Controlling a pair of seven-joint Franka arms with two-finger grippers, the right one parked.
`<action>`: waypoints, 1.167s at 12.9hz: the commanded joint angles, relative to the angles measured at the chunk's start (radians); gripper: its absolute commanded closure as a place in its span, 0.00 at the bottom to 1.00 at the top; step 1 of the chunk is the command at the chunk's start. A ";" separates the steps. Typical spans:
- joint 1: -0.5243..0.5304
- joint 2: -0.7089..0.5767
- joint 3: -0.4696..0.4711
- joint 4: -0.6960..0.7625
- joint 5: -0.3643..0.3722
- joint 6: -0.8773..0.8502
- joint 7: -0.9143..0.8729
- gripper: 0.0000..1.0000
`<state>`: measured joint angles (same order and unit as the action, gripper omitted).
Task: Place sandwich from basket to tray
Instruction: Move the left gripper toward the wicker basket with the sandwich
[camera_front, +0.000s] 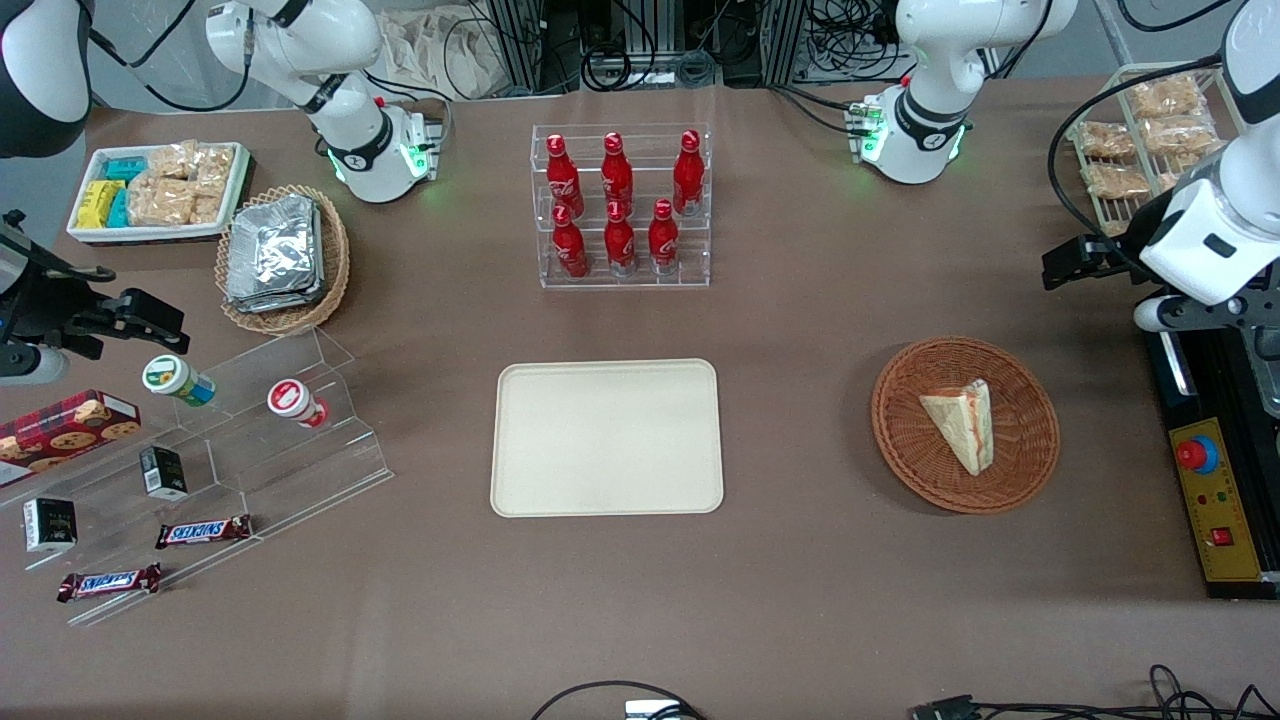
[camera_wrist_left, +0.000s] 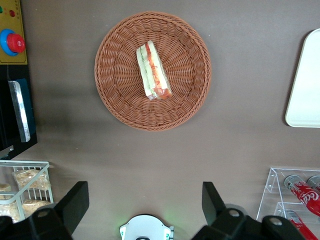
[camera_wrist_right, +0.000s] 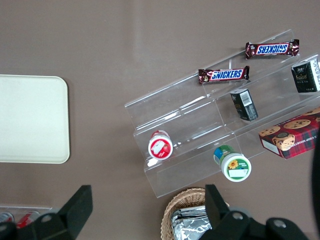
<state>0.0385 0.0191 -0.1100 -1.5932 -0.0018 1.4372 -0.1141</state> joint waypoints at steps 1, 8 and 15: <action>-0.011 -0.013 0.015 -0.013 -0.033 0.014 0.014 0.00; 0.006 0.024 0.010 0.005 -0.041 0.019 0.010 0.00; 0.011 0.211 0.047 0.022 -0.027 0.163 0.001 0.00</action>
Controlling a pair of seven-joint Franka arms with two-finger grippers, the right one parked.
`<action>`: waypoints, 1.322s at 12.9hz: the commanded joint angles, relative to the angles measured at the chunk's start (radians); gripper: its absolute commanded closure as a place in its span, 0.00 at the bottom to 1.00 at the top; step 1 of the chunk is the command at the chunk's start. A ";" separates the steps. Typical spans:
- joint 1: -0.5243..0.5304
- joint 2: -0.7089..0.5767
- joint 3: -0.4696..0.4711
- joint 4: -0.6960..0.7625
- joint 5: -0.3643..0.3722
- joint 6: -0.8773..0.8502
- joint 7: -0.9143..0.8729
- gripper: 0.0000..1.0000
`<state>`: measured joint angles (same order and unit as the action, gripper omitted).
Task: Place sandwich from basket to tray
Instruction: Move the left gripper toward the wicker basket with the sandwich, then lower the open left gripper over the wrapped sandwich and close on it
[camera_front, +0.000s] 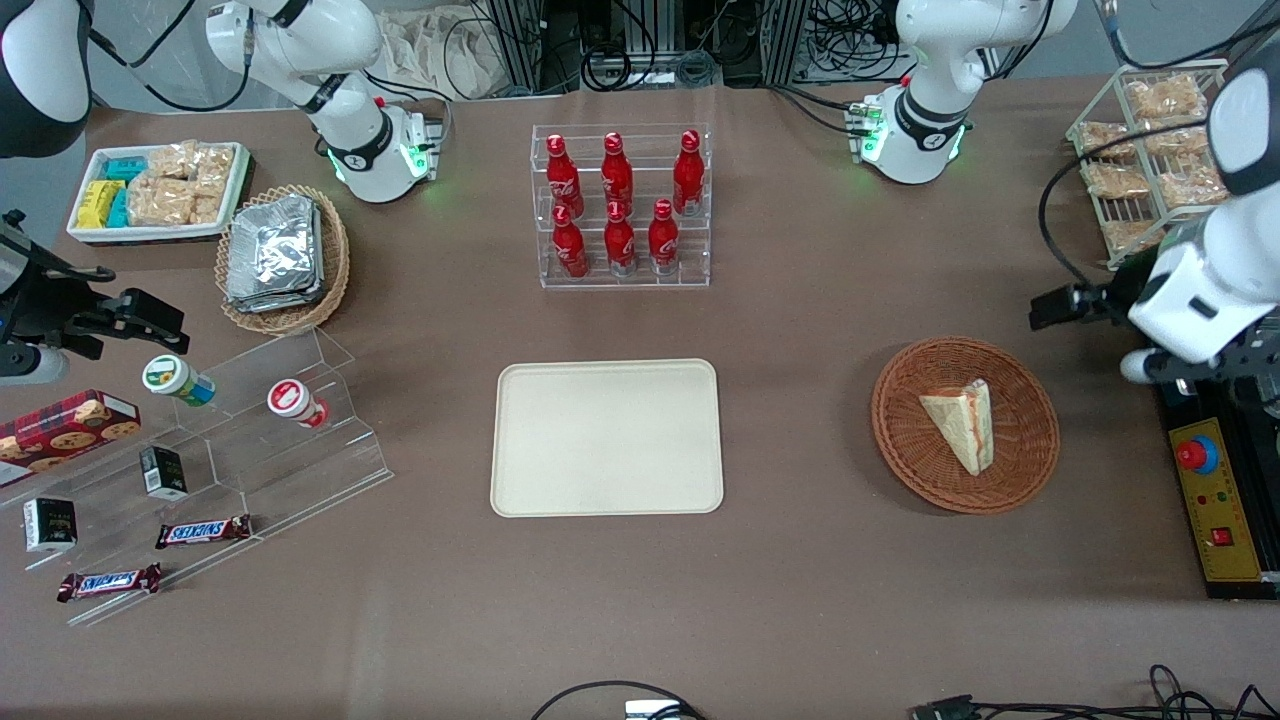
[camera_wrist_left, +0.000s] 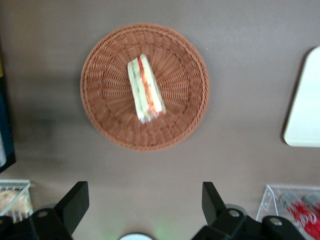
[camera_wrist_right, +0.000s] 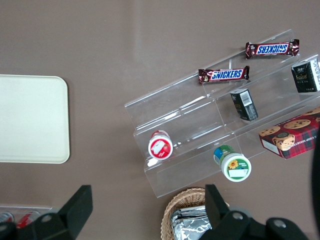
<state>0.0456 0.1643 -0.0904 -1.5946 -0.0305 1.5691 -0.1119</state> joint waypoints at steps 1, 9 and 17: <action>0.002 0.095 0.068 0.019 -0.014 0.048 -0.008 0.00; -0.016 0.352 0.106 -0.005 -0.109 0.212 -0.239 0.00; -0.046 0.402 0.106 -0.188 -0.111 0.456 -0.239 0.08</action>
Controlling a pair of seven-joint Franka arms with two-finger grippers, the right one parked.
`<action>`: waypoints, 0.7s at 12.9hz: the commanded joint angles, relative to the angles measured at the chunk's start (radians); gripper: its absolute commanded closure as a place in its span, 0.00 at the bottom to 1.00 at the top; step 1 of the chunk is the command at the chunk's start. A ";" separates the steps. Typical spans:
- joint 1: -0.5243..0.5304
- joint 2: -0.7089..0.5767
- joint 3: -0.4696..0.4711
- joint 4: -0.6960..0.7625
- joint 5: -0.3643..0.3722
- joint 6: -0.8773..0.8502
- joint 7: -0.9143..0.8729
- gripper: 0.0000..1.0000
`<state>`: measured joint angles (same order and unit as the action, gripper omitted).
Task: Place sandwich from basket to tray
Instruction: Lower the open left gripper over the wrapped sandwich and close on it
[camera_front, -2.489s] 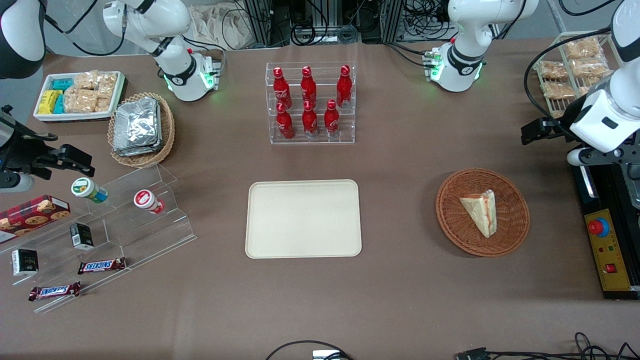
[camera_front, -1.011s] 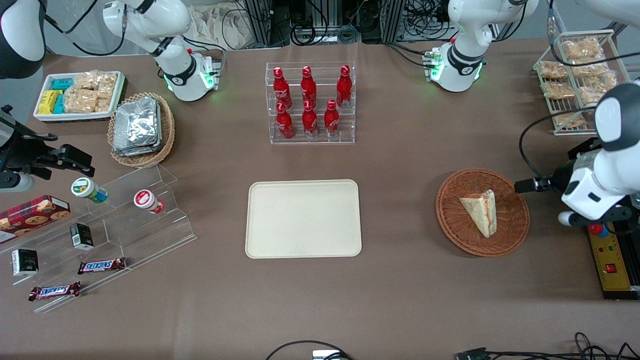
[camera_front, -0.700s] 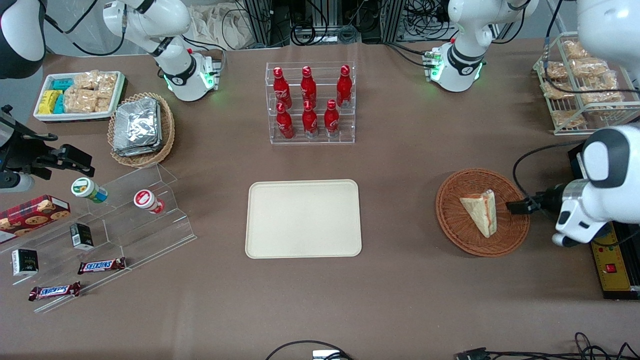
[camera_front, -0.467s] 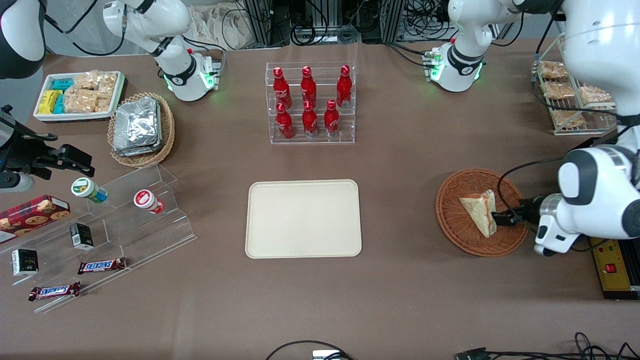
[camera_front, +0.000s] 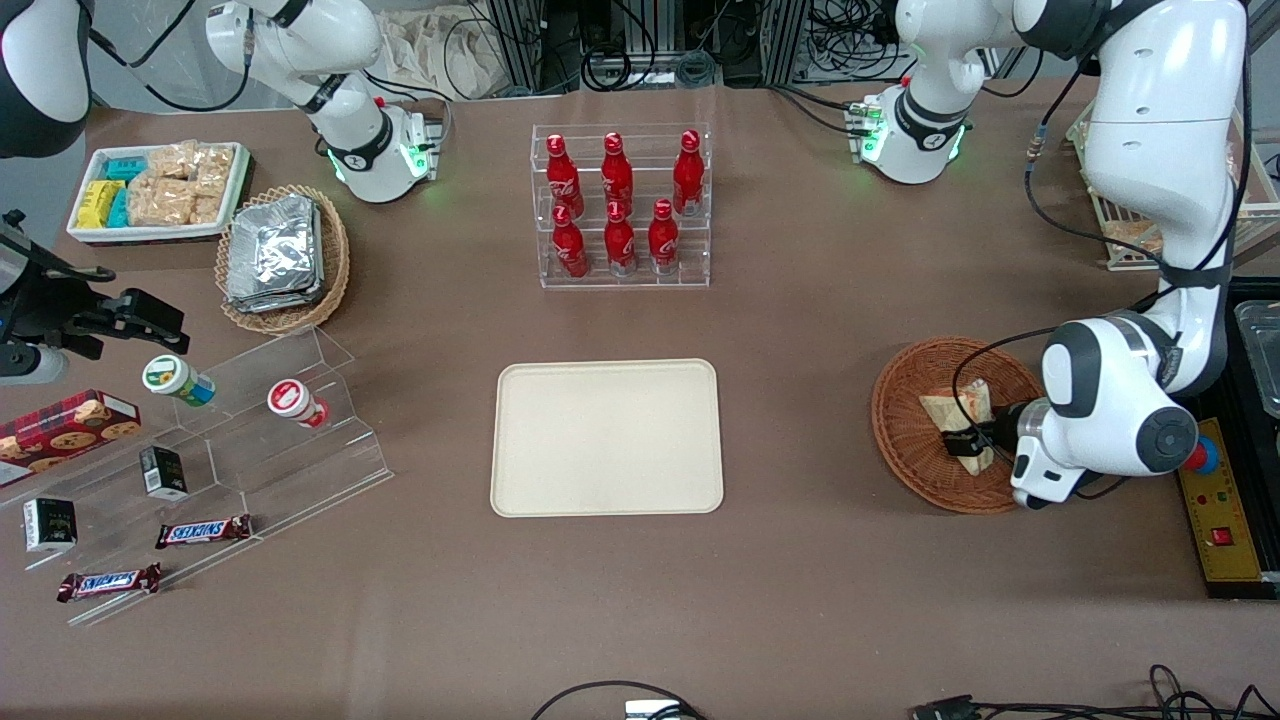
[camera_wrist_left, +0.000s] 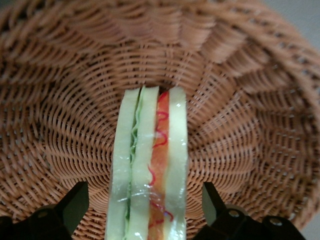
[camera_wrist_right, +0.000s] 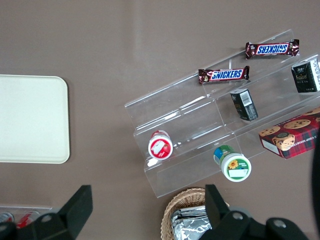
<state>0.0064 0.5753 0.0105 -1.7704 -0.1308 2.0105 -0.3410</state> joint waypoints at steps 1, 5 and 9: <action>-0.006 -0.009 0.005 -0.014 -0.010 0.013 -0.010 0.45; -0.008 -0.043 -0.006 -0.009 -0.012 -0.005 -0.010 1.00; -0.008 -0.158 -0.130 0.159 0.006 -0.192 -0.007 1.00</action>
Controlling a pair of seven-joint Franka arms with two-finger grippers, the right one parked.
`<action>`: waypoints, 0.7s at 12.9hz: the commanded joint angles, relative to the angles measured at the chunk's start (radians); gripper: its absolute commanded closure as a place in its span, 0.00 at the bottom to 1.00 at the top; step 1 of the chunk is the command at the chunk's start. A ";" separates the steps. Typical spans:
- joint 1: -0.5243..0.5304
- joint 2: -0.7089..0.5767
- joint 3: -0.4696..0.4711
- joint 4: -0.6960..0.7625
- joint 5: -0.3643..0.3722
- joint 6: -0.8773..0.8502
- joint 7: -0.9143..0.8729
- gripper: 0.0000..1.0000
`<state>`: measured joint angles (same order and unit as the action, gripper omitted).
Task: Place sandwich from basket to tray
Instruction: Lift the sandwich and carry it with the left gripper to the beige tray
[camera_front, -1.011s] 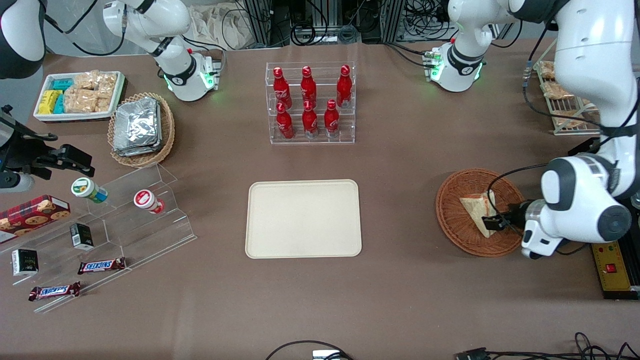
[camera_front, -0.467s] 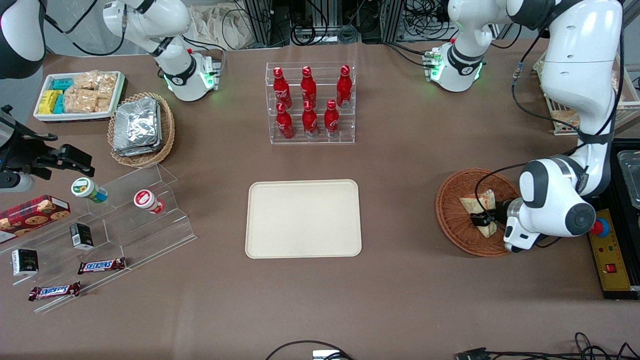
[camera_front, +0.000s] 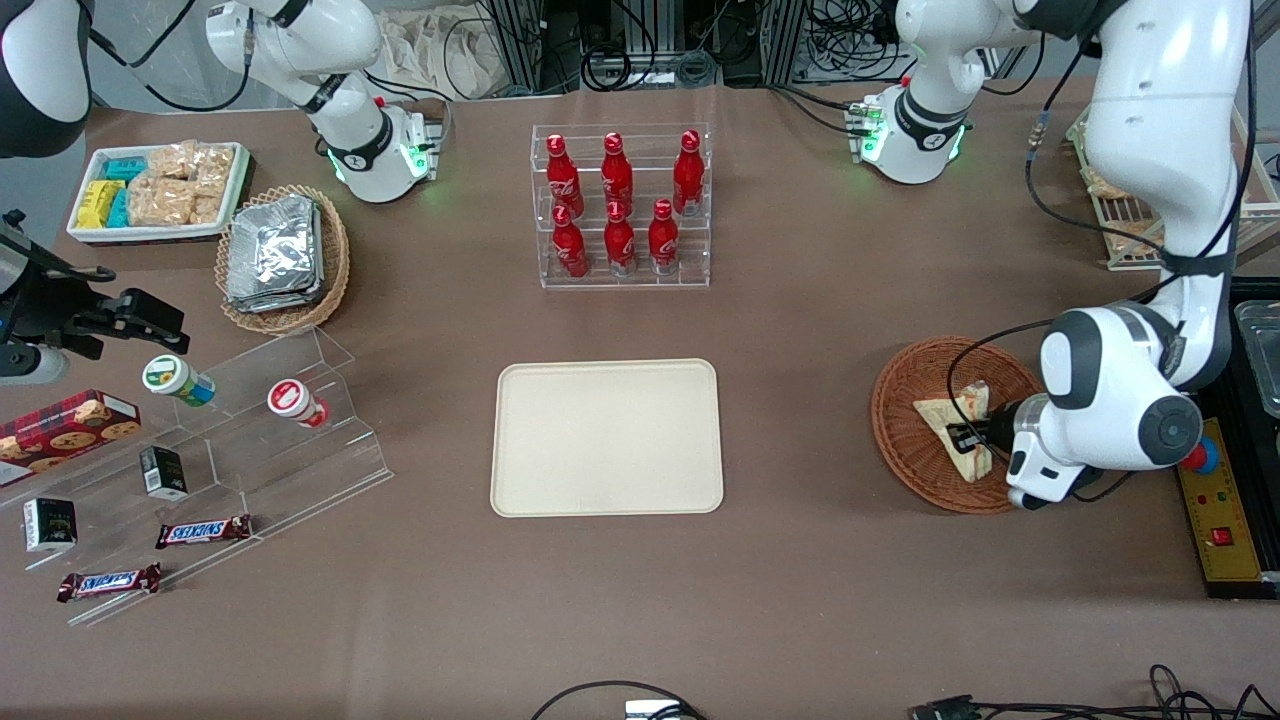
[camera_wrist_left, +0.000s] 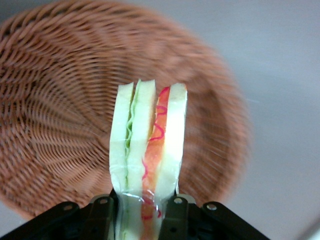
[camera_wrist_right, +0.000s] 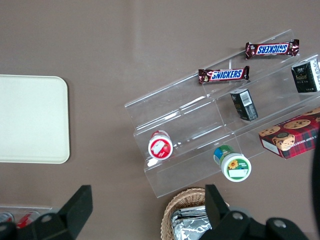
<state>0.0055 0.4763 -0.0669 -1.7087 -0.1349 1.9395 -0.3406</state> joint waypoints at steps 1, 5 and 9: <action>-0.015 -0.050 -0.083 0.194 0.009 -0.214 -0.008 1.00; -0.165 0.040 -0.102 0.420 0.063 -0.317 0.037 1.00; -0.301 0.206 -0.109 0.590 0.049 -0.298 0.038 1.00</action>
<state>-0.2638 0.5735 -0.1766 -1.2573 -0.0891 1.6591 -0.3191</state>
